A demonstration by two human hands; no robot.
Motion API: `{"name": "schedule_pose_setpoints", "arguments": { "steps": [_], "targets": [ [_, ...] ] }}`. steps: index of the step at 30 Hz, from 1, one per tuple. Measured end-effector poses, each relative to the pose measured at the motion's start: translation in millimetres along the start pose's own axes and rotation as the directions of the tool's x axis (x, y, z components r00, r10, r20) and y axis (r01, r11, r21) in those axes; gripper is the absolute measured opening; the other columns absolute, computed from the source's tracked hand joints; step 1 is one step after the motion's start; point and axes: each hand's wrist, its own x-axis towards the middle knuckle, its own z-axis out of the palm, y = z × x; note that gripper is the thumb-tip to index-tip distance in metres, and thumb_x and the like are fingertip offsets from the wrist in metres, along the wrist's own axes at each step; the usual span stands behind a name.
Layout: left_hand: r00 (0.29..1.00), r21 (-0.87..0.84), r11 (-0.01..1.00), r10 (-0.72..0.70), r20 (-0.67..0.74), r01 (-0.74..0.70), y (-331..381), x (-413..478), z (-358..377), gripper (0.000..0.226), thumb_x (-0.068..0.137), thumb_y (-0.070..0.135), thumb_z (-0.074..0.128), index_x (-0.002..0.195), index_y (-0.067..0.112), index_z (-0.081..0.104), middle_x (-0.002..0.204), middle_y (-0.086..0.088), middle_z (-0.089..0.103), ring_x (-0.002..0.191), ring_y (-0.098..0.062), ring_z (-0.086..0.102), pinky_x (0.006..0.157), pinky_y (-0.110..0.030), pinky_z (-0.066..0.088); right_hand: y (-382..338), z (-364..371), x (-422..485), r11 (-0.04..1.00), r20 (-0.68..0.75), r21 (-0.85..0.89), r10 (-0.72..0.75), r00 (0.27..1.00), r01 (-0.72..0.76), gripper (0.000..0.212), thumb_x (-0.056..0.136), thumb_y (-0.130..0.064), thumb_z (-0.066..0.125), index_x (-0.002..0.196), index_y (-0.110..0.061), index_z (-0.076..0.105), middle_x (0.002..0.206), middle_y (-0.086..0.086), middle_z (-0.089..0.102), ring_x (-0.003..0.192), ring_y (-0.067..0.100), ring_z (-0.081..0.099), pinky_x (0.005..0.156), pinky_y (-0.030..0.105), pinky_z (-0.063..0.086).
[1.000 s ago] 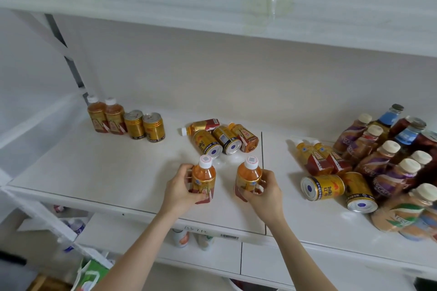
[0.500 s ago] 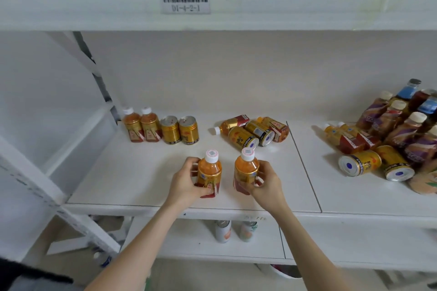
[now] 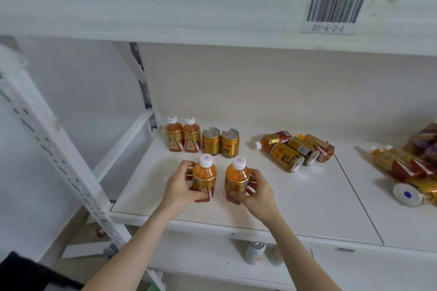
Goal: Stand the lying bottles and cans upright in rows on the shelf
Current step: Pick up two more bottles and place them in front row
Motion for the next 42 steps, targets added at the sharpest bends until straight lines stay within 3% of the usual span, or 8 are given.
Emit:
{"name": "schedule_pose_setpoints", "arguments": {
  "steps": [3, 8, 18, 22, 26, 32, 37, 42],
  "targets": [
    [1.000, 0.017, 1.000, 0.018, 0.014, -0.018, -16, 14, -33, 0.069, 0.058, 0.015, 0.089, 0.111, 0.031, 0.047, 0.108, 0.007, 0.063, 0.101, -0.012, 0.057, 0.082, -0.027, 0.046, -11, 36, 9, 1.000, -0.038, 0.003, 0.008, 0.999, -0.008, 0.056, 0.062, -0.027, 0.081, 0.105, -0.041, 0.048, 0.099, -0.022, 0.063, 0.094, -0.005, 0.060, 0.066, 0.011, 0.048],
    [0.998, 0.077, 0.997, 0.024, 0.062, -0.028, -48, 38, -80, 0.070, 0.057, 0.018, 0.089, 0.110, 0.032, 0.046, 0.108, 0.008, 0.061, 0.099, -0.011, 0.056, 0.075, -0.024, 0.045, -27, 94, 19, 0.999, -0.085, -0.026, 0.020, 0.996, -0.022, 0.056, 0.066, -0.024, 0.081, 0.109, -0.037, 0.047, 0.095, -0.029, 0.057, 0.089, -0.014, 0.055, 0.066, 0.005, 0.039],
    [0.998, 0.026, 0.999, -0.041, 0.044, 0.040, -86, 93, -98, 0.074, 0.057, 0.013, 0.090, 0.109, 0.034, 0.041, 0.109, 0.007, 0.056, 0.100, -0.016, 0.054, 0.080, -0.042, 0.057, -37, 148, 68, 0.998, -0.071, -0.034, 0.056, 0.996, -0.059, 0.054, 0.074, -0.015, 0.078, 0.120, -0.021, 0.052, 0.094, -0.018, 0.058, 0.088, 0.007, 0.057, 0.074, 0.018, 0.047],
    [0.998, -0.003, 1.000, -0.014, 0.053, 0.014, -94, 114, -90, 0.075, 0.056, 0.014, 0.090, 0.112, 0.032, 0.044, 0.114, 0.005, 0.058, 0.100, -0.013, 0.055, 0.071, -0.026, 0.048, -33, 157, 92, 0.998, -0.062, -0.016, 0.059, 0.996, -0.060, 0.051, 0.075, -0.015, 0.077, 0.121, -0.017, 0.054, 0.095, -0.014, 0.061, 0.092, 0.012, 0.059, 0.073, 0.015, 0.046],
    [0.999, -0.019, 1.000, 0.009, 0.035, -0.008, -100, 133, -87, 0.079, 0.056, 0.014, 0.090, 0.121, 0.026, 0.048, 0.117, 0.001, 0.060, 0.107, -0.017, 0.057, 0.086, -0.037, 0.051, -31, 163, 109, 0.999, -0.046, 0.008, 0.052, 0.998, -0.051, 0.053, 0.078, -0.013, 0.075, 0.126, -0.015, 0.053, 0.113, -0.002, 0.064, 0.104, 0.016, 0.059, 0.090, 0.029, 0.048],
    [1.000, -0.030, 1.000, 0.001, 0.022, 0.000, -102, 152, -87, 0.079, 0.057, 0.009, 0.089, 0.126, 0.023, 0.052, 0.118, -0.002, 0.063, 0.106, -0.022, 0.060, 0.092, -0.040, 0.051, -26, 166, 130, 0.996, -0.057, 0.010, 0.087, 0.995, -0.087, 0.051, 0.077, -0.013, 0.076, 0.123, -0.013, 0.052, 0.111, -0.004, 0.063, 0.105, 0.013, 0.058, 0.088, 0.025, 0.046],
    [1.000, -0.039, 0.999, 0.011, -0.001, -0.012, -103, 158, -85, 0.082, 0.058, 0.007, 0.088, 0.130, 0.024, 0.052, 0.116, 0.000, 0.064, 0.102, -0.019, 0.061, 0.087, -0.032, 0.049, -21, 167, 139, 0.991, -0.081, 0.015, 0.133, 0.988, -0.133, 0.046, 0.075, -0.014, 0.078, 0.111, -0.015, 0.049, 0.109, -0.001, 0.063, 0.105, 0.016, 0.060, 0.089, 0.029, 0.048],
    [0.998, 0.037, 0.998, 0.060, 0.000, -0.059, -100, 153, -83, 0.084, 0.065, 0.012, 0.085, 0.139, 0.024, 0.045, 0.127, -0.004, 0.061, 0.108, -0.019, 0.058, 0.092, -0.033, 0.046, -25, 168, 135, 0.992, -0.078, -0.062, 0.104, 0.992, -0.109, 0.049, 0.077, -0.018, 0.076, 0.118, -0.011, 0.050, 0.115, 0.003, 0.063, 0.110, 0.020, 0.059, 0.088, 0.031, 0.047]
  ]
}}
